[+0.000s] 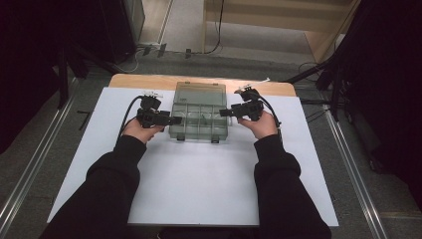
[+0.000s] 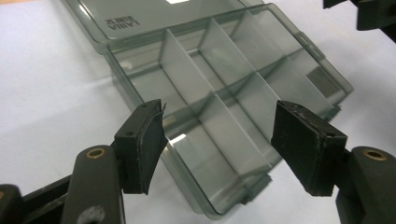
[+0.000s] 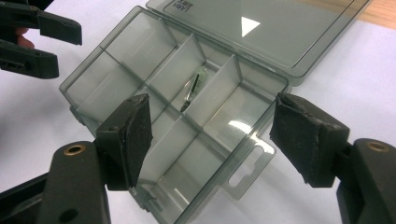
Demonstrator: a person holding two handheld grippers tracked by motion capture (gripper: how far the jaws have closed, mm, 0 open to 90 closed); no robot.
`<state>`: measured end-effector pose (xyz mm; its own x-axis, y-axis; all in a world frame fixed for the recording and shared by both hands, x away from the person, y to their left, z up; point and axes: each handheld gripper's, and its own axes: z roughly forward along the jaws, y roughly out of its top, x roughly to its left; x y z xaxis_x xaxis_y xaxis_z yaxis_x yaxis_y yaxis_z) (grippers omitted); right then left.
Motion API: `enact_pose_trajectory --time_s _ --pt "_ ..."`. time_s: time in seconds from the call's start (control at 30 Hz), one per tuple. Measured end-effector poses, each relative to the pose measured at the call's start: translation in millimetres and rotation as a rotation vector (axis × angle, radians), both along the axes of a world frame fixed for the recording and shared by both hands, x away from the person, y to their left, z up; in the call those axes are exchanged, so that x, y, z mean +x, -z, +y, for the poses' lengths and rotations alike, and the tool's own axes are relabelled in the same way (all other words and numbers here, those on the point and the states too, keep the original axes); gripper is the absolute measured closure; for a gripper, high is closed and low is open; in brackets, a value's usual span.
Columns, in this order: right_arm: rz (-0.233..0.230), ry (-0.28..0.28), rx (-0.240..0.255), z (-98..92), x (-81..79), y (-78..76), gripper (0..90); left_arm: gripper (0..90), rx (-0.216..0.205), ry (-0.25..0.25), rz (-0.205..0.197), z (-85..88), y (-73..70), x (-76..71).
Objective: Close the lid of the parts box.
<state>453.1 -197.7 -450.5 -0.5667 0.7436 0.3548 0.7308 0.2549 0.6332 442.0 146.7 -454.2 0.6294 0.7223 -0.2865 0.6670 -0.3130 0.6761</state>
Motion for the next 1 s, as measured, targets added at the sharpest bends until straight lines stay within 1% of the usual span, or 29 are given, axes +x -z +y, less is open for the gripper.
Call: enact_pose_trajectory --time_s 0.03,0.1,0.17,0.23,0.3,0.4,0.43,0.5,0.53,0.6,0.7,0.83,0.87,0.93,0.97,1.0 --pt "-0.001 0.001 0.0 0.1 1.0 0.4 30.2 33.9 -0.003 -0.009 0.004 -0.6 0.1 2.0" --pt "-0.003 0.002 0.004 0.3 3.6 1.7 30.6 33.9 0.004 -0.019 0.006 -1.9 0.2 5.0" --pt "0.007 0.008 0.005 0.5 6.2 3.4 30.6 33.9 0.02 -0.018 -0.005 -3.5 0.4 7.2" --pt "0.014 0.013 0.006 0.4 9.3 5.7 30.4 33.9 0.025 -0.017 -0.015 -5.3 1.3 10.3" --pt "0.022 0.018 0.011 0.2 12.5 7.4 30.2 33.9 0.015 -0.026 -0.012 -5.8 2.7 13.8" --pt "0.027 0.022 0.004 0.9 16.8 8.6 30.1 33.9 0.007 -0.038 -0.007 -6.3 5.1 20.3" --pt "0.028 0.021 0.006 1.2 17.7 8.9 30.0 33.9 0.004 -0.041 -0.003 -6.6 5.5 22.2" --pt "0.037 0.016 0.017 3.0 19.5 9.7 30.0 33.9 -0.004 -0.055 -0.011 -7.4 6.1 24.7" --pt "0.038 0.013 0.017 4.5 20.1 9.8 29.9 33.9 -0.001 -0.056 -0.005 -7.8 6.1 26.5" --pt "0.03 0.009 0.007 7.8 21.7 10.1 29.9 33.9 0.008 -0.055 -0.005 -9.3 5.7 29.7" --pt "0.024 0.008 -0.002 12.1 24.5 10.0 29.9 33.9 0.001 -0.065 -0.004 -10.3 4.1 35.1" --pt "0.017 -0.006 -0.01 14.0 29.1 7.0 29.9 33.9 -0.011 -0.089 -0.014 -10.0 3.8 39.4" --pt "0.008 -0.003 -0.008 13.1 30.8 5.5 29.8 34.0 -0.005 -0.099 -0.012 -10.2 3.4 41.4" --pt "0.005 0.008 0.015 11.6 33.9 4.0 29.9 34.0 0.005 -0.103 -0.006 -10.7 3.0 45.4" --pt "0.01 0.01 0.016 11.7 35.8 4.3 29.9 34.0 0.011 -0.106 -0.01 -11.1 2.9 47.3" --pt "0.012 0.014 0.003 12.3 37.5 4.9 29.8 34.0 0.018 -0.107 -0.01 -11.2 2.6 49.9"
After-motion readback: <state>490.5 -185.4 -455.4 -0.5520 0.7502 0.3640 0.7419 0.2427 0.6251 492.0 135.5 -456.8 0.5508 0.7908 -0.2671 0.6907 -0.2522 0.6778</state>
